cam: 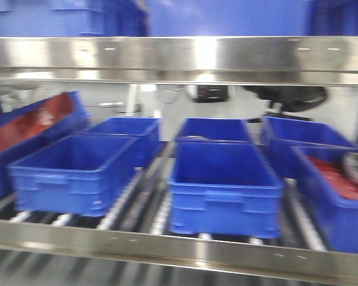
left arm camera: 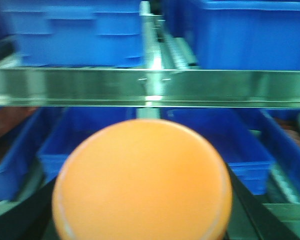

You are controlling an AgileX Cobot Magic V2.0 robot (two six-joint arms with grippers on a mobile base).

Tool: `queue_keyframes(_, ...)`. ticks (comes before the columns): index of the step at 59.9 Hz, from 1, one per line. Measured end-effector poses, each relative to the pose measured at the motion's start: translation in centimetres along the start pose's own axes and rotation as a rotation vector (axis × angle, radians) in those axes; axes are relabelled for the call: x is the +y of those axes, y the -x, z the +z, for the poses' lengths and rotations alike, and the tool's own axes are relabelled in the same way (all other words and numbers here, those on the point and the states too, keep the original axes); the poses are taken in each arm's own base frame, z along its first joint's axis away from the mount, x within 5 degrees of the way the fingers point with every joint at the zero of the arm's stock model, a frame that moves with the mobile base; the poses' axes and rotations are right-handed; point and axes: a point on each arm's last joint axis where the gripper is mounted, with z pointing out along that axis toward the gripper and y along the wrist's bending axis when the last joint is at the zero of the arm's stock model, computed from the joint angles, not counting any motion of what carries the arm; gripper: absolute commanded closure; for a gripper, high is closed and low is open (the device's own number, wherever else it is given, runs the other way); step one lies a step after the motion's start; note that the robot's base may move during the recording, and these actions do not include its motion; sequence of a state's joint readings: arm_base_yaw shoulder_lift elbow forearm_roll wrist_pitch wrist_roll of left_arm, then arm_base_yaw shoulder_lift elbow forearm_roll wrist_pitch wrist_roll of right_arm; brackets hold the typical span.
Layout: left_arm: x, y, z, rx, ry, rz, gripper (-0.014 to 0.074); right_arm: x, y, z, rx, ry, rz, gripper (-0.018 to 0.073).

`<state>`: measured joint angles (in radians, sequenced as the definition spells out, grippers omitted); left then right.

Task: Place cylindrical capacitor in blue bin on shelf
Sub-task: 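Drive the base away from the table holding both objects, then drive the base along the shelf up to the blue bins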

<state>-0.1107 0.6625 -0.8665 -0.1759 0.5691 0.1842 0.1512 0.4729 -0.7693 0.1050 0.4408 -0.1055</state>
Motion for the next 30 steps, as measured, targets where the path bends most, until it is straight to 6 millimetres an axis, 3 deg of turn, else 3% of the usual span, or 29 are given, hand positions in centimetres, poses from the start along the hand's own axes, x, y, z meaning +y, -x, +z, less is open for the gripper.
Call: queue_keyframes(30, -0.03, 0.0, 0.0, 0.0, -0.002, 0.001, 0.0707, 0.0, 0.0, 0.0, 0.0, 0.0, 0.0, 0.0682)
